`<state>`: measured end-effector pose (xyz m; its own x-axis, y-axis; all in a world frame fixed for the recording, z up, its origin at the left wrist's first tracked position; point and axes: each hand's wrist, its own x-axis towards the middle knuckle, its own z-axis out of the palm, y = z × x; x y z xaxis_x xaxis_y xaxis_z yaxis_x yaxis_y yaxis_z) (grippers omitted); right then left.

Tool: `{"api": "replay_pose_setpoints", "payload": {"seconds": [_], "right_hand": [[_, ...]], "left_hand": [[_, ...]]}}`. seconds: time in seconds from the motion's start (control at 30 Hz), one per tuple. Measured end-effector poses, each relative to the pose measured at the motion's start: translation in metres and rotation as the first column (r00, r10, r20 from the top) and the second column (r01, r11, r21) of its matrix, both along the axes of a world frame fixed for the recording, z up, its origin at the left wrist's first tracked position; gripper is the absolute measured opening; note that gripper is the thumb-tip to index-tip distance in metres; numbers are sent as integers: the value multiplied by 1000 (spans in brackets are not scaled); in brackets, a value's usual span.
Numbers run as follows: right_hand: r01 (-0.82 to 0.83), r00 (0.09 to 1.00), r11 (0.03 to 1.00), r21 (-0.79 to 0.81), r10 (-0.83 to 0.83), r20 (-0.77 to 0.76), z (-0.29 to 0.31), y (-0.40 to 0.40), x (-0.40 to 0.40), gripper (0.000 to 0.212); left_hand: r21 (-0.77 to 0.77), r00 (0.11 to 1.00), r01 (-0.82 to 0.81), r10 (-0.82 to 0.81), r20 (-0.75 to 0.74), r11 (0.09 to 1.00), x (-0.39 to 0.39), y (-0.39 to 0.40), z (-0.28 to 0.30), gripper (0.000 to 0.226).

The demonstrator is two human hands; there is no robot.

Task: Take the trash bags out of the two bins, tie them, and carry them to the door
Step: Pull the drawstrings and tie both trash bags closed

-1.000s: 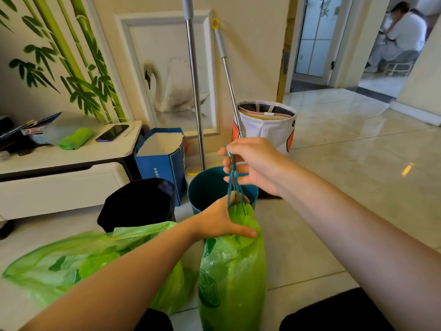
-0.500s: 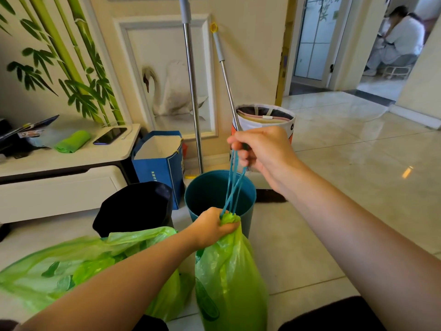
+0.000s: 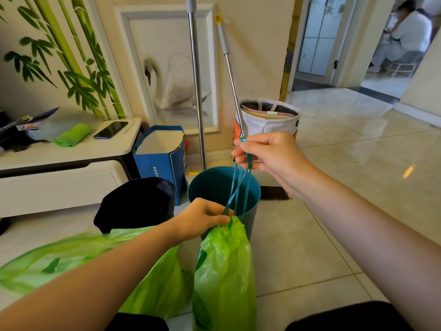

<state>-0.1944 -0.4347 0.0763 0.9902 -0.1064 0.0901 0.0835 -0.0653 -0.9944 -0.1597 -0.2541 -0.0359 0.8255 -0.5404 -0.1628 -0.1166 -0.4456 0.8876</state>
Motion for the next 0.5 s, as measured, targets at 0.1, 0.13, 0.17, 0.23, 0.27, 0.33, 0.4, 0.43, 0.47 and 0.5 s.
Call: {"api": "replay_pose_setpoints", "payload": {"seconds": [0.1, 0.13, 0.17, 0.23, 0.27, 0.33, 0.4, 0.43, 0.47, 0.5], "right_hand": [[9, 1000, 1000, 21, -9, -3, -2, 0, 5, 18], [25, 1000, 999, 33, -25, -1, -3, 0, 7, 19], [46, 999, 998, 47, -47, 2, -3, 0, 9, 20], [89, 996, 993, 71, -90, 15, -3, -1, 12, 21], [108, 994, 992, 72, -110, 21, -3, -2, 14, 20], [160, 986, 987, 5, -160, 36, -5, -4, 17, 18], [219, 975, 967, -129, -212, 65, -10, -6, 20, 14], [240, 970, 952, -191, -228, 85, -13, -6, 21, 14], [253, 967, 937, -241, -235, 101, -15, -6, 22, 16], [258, 965, 926, -276, -236, 112, -17, -6, 22, 18]], "left_hand": [[-14, 997, -53, 53, 57, 999, 4, 2, 0, 16], [-41, 996, -76, 78, 52, 996, 5, 2, 2, 15], [-73, 994, -101, 104, 38, 992, 6, 1, 2, 14], [-127, 989, -147, 148, -7, 981, 9, 0, 4, 14], [-141, 987, -162, 159, -29, 977, 9, 0, 4, 14], [-153, 985, -167, 158, -65, 974, 9, -1, 3, 16], [-127, 984, -165, 156, -83, 978, 9, -2, 1, 18], [-105, 984, -163, 155, -84, 981, 9, -1, -1, 18], [-84, 985, -160, 153, -85, 984, 9, 0, -3, 18], [-70, 985, -156, 149, -87, 985, 10, 1, -4, 18]]}}
